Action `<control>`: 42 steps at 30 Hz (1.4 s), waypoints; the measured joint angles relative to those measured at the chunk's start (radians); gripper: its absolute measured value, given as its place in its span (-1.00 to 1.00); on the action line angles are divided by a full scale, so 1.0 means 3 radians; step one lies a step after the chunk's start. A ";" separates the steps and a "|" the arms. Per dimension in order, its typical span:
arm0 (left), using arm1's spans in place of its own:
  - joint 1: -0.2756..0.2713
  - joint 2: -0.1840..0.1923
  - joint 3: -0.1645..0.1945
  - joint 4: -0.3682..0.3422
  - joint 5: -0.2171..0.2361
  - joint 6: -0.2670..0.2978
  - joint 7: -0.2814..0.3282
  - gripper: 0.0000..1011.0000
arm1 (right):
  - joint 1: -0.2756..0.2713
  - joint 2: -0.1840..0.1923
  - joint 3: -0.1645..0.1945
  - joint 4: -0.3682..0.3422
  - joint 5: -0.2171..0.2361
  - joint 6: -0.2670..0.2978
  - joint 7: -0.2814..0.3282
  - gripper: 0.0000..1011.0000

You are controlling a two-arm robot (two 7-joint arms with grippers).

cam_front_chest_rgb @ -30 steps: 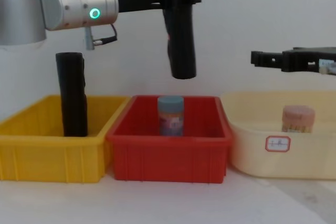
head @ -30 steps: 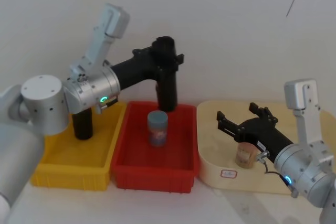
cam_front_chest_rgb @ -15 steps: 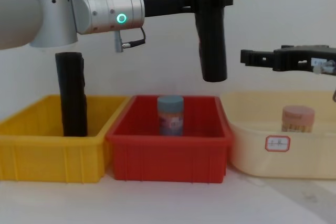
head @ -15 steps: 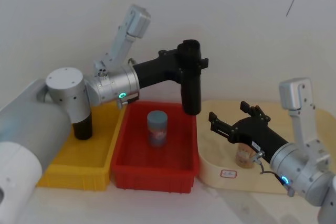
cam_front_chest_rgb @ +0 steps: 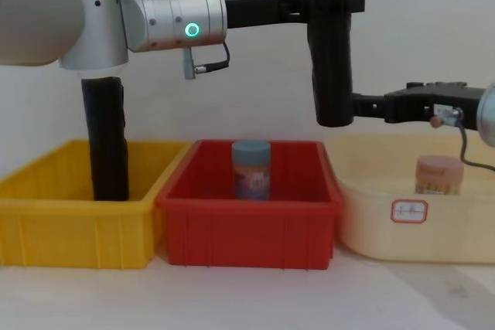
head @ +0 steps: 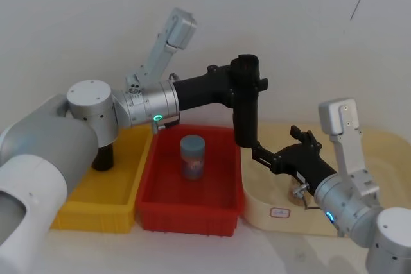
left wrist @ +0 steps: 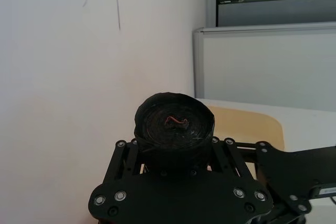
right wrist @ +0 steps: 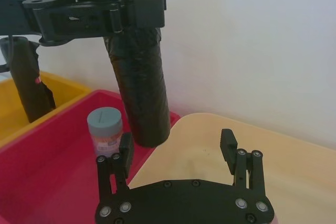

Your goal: Pick up the garbage bag with the one hand and transfer it to the other hand.

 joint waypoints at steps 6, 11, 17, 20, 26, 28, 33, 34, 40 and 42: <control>-0.0058 -0.0037 0.0002 0.0121 -0.0002 -0.0049 -0.0073 0.03 | 0.0044 -0.0040 -0.0032 0.0058 -0.0060 -0.0046 -0.0020 0.99; -0.0090 -0.0056 0.0004 0.0189 -0.0004 -0.0079 -0.0116 0.03 | 0.0074 -0.0066 -0.0056 0.0078 -0.0090 -0.0088 -0.0015 0.99; -0.0112 -0.0071 0.0006 0.0240 -0.0007 -0.0098 -0.0146 0.03 | 0.0110 -0.0092 -0.0070 0.0104 -0.0114 -0.0117 0.0004 0.99; -0.0121 -0.0076 0.0006 0.0255 -0.0007 -0.0104 -0.0156 0.03 | 0.0140 -0.0108 -0.0081 0.0130 -0.0128 -0.0132 0.0028 0.99; -0.0132 -0.0083 0.0006 0.0280 -0.0007 -0.0113 -0.0170 0.03 | 0.0185 -0.0127 -0.0100 0.0170 -0.0149 -0.0145 0.0071 0.99; -0.0133 -0.0084 0.0006 0.0282 -0.0007 -0.0114 -0.0172 0.03 | 0.0198 -0.0131 -0.0107 0.0185 -0.0156 -0.0146 0.0081 0.99; -0.0140 -0.0088 0.0006 0.0295 -0.0007 -0.0120 -0.0180 0.03 | 0.0265 -0.0160 -0.0135 0.0268 -0.0194 -0.0160 0.0121 0.99; -0.0141 -0.0088 0.0006 0.0297 -0.0007 -0.0121 -0.0181 0.03 | 0.0274 -0.0164 -0.0138 0.0280 -0.0198 -0.0162 0.0124 0.99; -0.0144 -0.0090 0.0006 0.0304 -0.0007 -0.0123 -0.0185 0.03 | 0.0352 -0.0202 -0.0158 0.0400 -0.0226 -0.0203 0.0155 0.99; -0.0144 -0.0090 0.0006 0.0306 -0.0007 -0.0124 -0.0185 0.03 | 0.0370 -0.0211 -0.0160 0.0426 -0.0232 -0.0215 0.0164 0.99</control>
